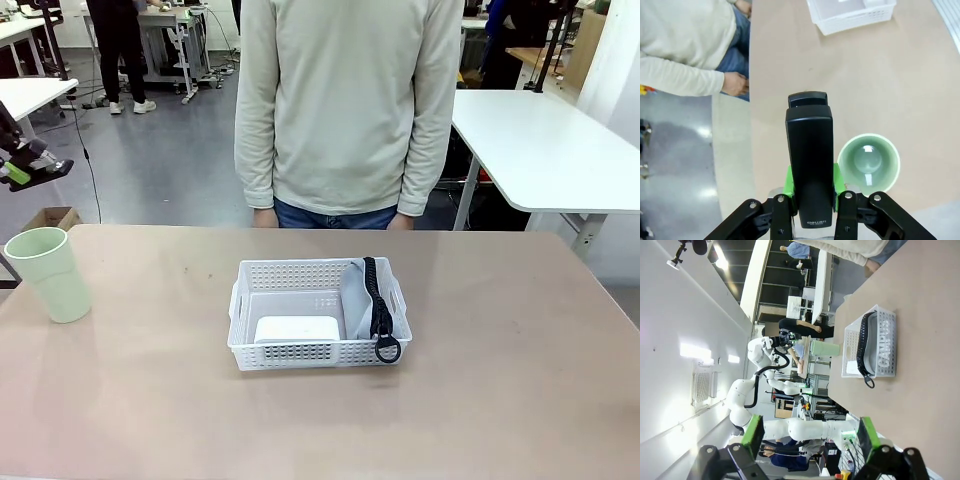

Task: Efficiently arrange items inside the basket to fit them all.
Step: Pick up the Stapler and place it inside the Organizing basket.

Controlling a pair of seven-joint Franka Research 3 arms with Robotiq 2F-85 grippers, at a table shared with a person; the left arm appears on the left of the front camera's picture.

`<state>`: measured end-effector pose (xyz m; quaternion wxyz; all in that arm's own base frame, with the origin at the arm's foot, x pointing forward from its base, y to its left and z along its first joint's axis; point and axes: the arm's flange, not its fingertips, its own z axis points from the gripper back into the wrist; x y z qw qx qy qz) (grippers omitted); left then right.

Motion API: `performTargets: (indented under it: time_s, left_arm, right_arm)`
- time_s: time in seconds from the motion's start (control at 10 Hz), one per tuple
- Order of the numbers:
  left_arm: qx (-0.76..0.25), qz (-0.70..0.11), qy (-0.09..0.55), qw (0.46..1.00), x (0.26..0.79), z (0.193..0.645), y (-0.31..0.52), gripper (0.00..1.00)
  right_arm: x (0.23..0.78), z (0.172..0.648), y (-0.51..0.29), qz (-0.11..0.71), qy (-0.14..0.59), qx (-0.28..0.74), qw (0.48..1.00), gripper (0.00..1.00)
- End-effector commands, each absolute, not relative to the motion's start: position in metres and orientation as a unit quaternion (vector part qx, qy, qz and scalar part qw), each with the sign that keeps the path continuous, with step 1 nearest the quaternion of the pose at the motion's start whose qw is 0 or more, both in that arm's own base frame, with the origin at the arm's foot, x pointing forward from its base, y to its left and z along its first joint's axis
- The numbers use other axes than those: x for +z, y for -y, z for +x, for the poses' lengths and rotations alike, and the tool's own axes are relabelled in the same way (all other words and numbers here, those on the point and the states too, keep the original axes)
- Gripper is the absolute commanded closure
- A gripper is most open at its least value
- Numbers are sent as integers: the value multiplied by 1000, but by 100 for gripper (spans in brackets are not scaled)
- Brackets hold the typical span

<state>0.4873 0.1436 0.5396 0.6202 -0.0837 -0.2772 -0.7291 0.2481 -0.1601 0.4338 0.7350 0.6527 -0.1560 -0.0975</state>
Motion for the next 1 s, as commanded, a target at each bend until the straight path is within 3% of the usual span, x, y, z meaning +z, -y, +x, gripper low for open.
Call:
performTargets:
  time_s: [0.0, 0.1, 0.5, 0.7, 0.8, 0.9]
  left_arm:
    - [-642, -91, 250, 719, 542, 475, -89, 68]
    - [-600, -113, 283, 740, 549, 472, -30, 68]
    - [-619, -101, 217, 749, 496, 424, 158, 68]
    - [-594, -108, 224, 765, 463, 409, 209, 68]
    - [-568, -80, 264, 776, 450, 407, 227, 68]
    - [-630, -127, 237, 728, 450, 409, 228, 68]
  right_arm:
    - [439, 248, 158, 661, 158, -104, 727, 0]
    - [439, 248, 158, 661, 158, -104, 727, 0]
    - [439, 248, 158, 661, 158, -104, 727, 0]
    - [439, 248, 158, 661, 158, -104, 727, 0]
    - [439, 248, 158, 661, 158, -104, 727, 0]
    - [439, 248, 158, 661, 158, -104, 727, 0]
